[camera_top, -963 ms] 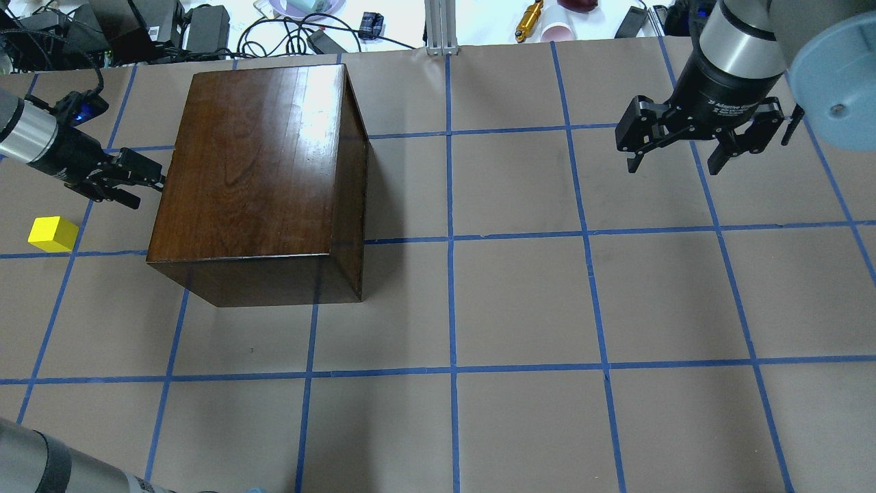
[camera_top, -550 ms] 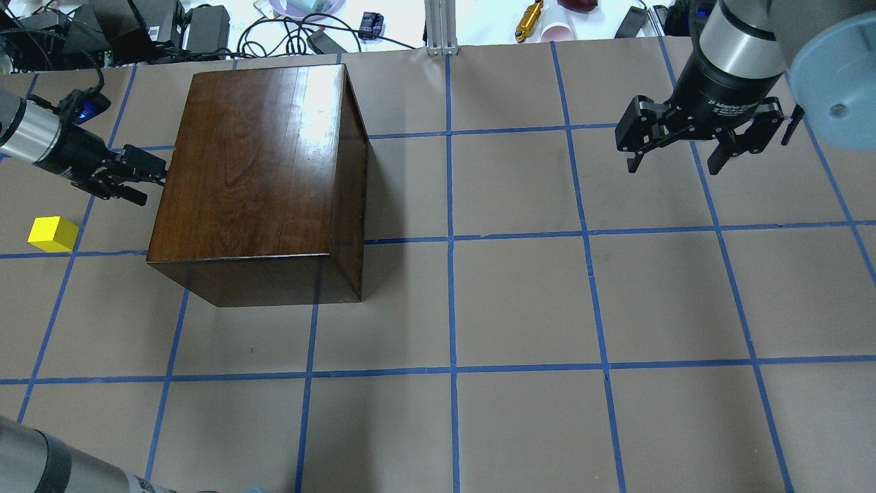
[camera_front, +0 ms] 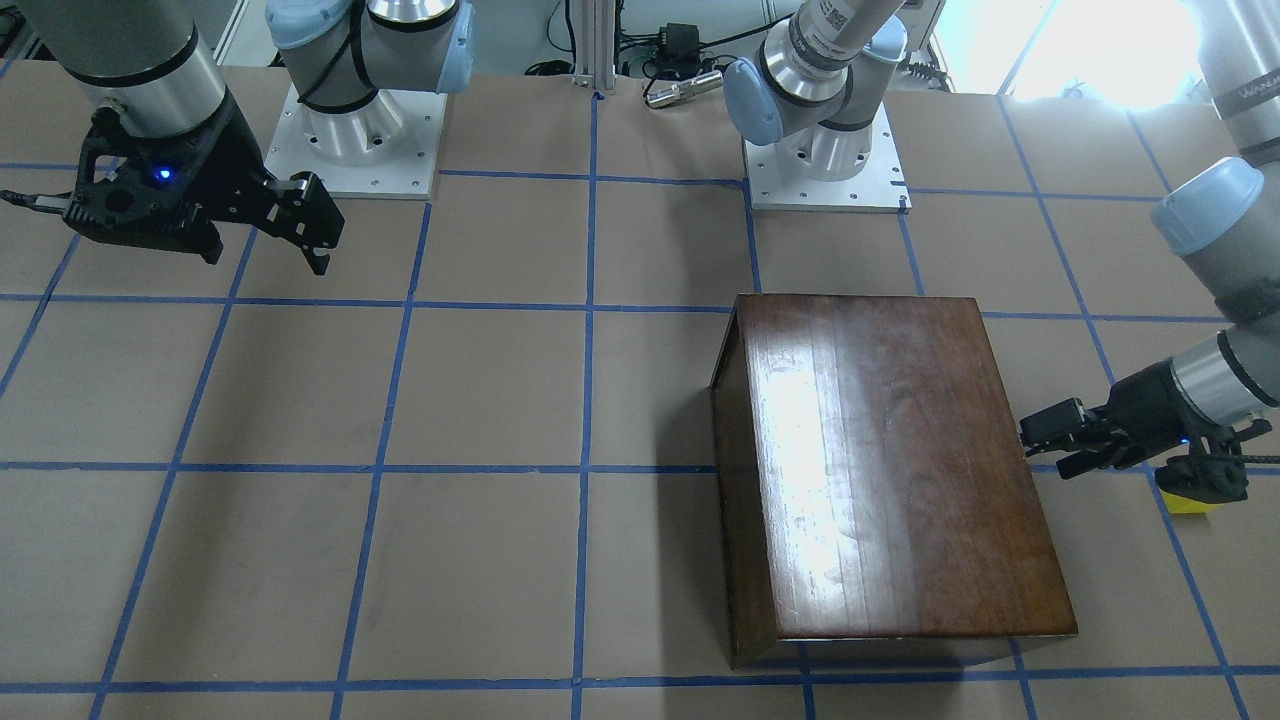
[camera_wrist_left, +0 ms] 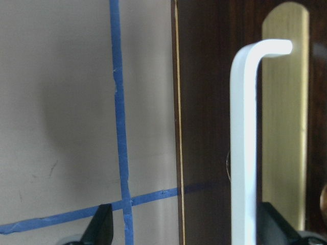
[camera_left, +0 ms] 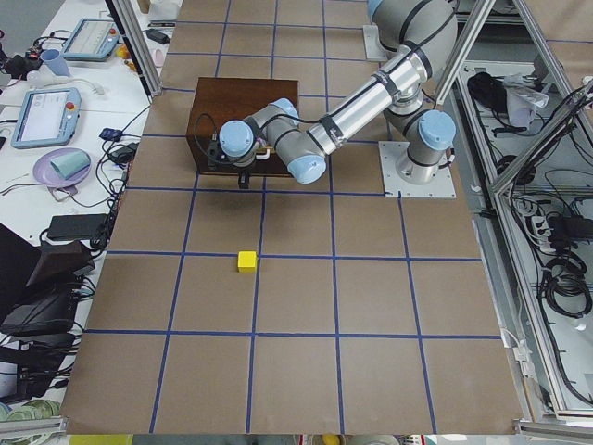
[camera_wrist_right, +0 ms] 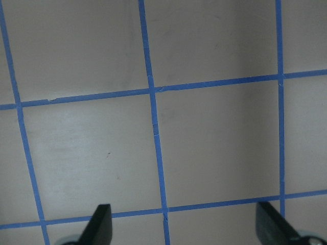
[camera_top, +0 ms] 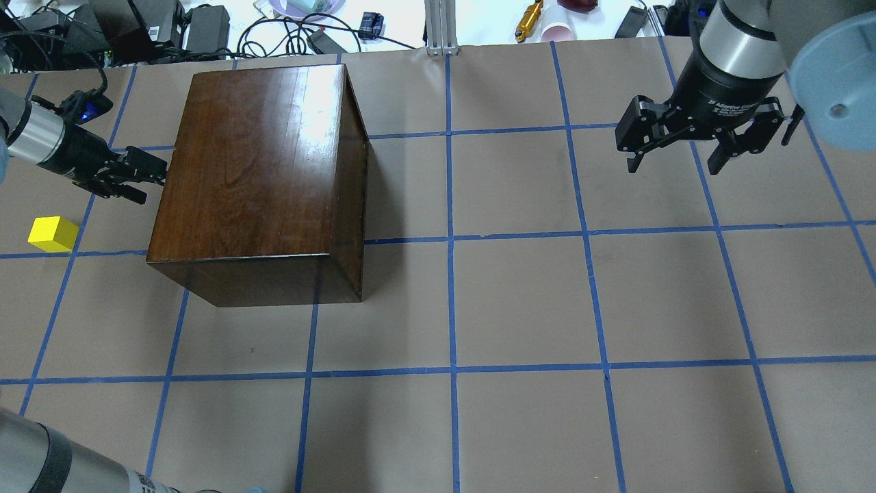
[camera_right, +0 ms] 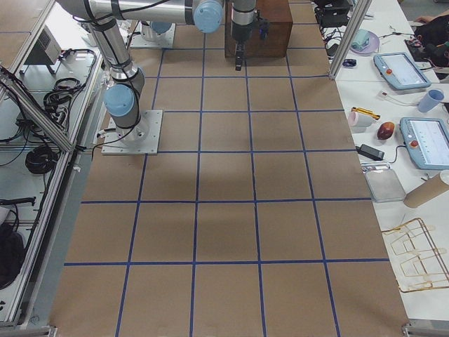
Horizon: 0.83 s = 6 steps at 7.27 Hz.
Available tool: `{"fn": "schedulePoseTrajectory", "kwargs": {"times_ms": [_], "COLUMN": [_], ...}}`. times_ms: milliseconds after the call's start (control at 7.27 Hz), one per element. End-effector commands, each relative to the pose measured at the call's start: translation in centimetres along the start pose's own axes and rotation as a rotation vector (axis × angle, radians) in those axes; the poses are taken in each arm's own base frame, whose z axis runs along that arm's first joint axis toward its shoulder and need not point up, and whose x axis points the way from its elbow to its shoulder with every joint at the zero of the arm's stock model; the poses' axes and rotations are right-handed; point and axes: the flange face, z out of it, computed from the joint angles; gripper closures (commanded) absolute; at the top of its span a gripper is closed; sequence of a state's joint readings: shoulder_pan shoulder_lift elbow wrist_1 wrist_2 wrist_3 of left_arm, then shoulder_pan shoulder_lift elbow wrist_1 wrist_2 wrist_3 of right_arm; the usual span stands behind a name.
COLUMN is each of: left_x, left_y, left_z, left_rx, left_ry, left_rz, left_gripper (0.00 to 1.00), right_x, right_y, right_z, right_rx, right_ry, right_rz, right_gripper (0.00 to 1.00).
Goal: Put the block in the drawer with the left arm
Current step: 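Pull the drawer open with the left gripper, away from the cabinet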
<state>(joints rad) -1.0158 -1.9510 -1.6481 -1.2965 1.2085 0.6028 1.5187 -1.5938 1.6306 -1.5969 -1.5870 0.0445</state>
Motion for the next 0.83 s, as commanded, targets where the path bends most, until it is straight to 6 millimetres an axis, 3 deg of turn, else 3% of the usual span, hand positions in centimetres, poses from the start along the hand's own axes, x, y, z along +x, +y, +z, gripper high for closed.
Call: {"fn": "schedulePoseTrajectory", "kwargs": {"times_ms": [0, 688], "left_x": [-0.01, -0.53], "left_y": [0.01, 0.39], "left_z": [0.33, -0.01], "left_rx": [-0.008, -0.057], "left_ry": [-0.003, -0.098], "left_rz": [-0.028, -0.058], "left_gripper": [0.0, 0.01], "right_x": [-0.01, -0.01], "right_y": [0.0, 0.0], "right_z": [0.0, 0.0], "right_rx": [0.0, 0.0], "right_ry": [-0.001, -0.001], "right_rz": [0.0, 0.0], "right_gripper": [0.0, 0.0]}}
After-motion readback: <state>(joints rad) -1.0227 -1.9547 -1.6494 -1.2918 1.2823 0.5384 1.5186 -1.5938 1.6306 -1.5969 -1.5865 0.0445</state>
